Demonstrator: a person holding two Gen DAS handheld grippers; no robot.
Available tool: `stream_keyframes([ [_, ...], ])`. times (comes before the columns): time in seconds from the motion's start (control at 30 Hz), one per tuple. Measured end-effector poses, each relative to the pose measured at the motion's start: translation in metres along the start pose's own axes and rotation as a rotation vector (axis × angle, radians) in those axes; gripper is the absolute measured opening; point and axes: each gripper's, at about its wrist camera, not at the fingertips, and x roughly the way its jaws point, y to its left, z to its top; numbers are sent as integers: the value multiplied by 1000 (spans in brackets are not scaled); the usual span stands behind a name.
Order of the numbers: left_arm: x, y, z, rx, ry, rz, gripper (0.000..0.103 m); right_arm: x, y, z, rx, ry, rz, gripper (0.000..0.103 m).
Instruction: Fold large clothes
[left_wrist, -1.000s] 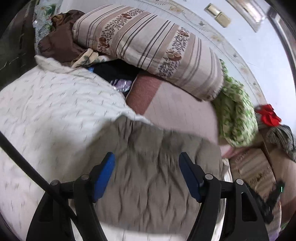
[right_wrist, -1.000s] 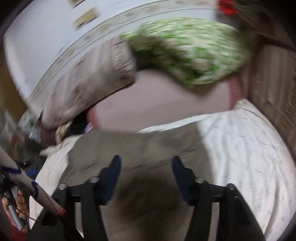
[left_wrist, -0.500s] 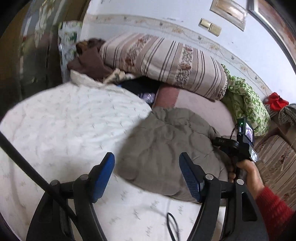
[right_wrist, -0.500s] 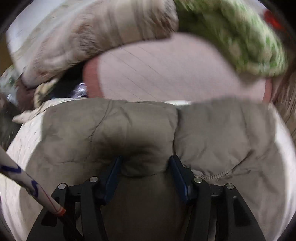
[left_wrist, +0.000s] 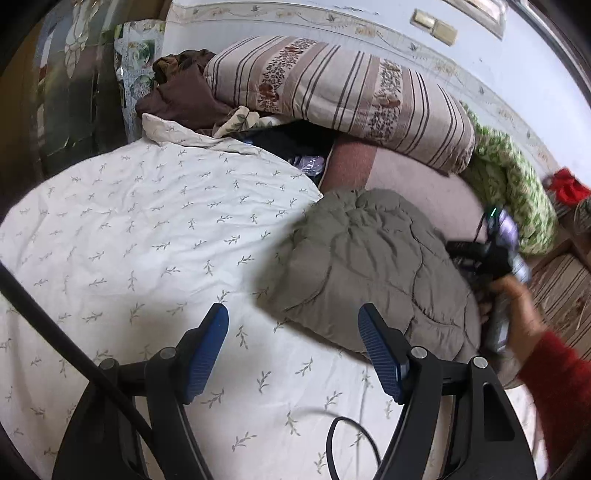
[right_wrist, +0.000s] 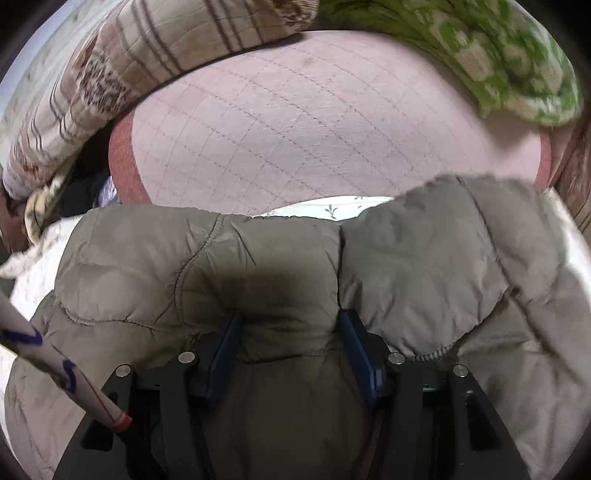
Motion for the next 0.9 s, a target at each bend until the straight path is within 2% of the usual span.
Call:
stream_keyframes([
  [0.13, -6, -3, -3, 21, -11, 16, 72, -71, 16, -13, -55, -110, 72, 60],
  [0.23, -6, 0, -3, 2, -6, 14, 72, -93, 35, -30, -114, -115, 134, 60],
  [0.33, -5, 2, -5, -7, 8, 9, 72, -81, 61, -45, -157, -79, 154, 65],
  [0.43, -4, 2, -6, 4, 6, 17, 72, -42, 72, -55, -148, -65, 99, 75],
  [0.5, -3, 1, -5, 7, 1, 24, 72, -22, 72, -57, -125, -78, 67, 78],
  [0.6, -1, 2, -4, 5, 3, 25, 72, -26, 73, -51, -124, -64, 51, 78],
  [0.7, 2, 4, -4, -6, 23, 21, 72, -60, 63, -47, -129, -83, 102, 78],
  [0.77, 4, 4, -5, -11, 34, 17, 72, -93, 38, -54, -117, -136, 108, 78],
  [0.83, 5, 4, -7, -11, 37, 18, 72, -111, 8, -63, -89, -164, 82, 78],
  [0.9, 8, 1, -8, 1, 41, 30, 72, -114, -26, -72, -53, -169, 17, 79],
])
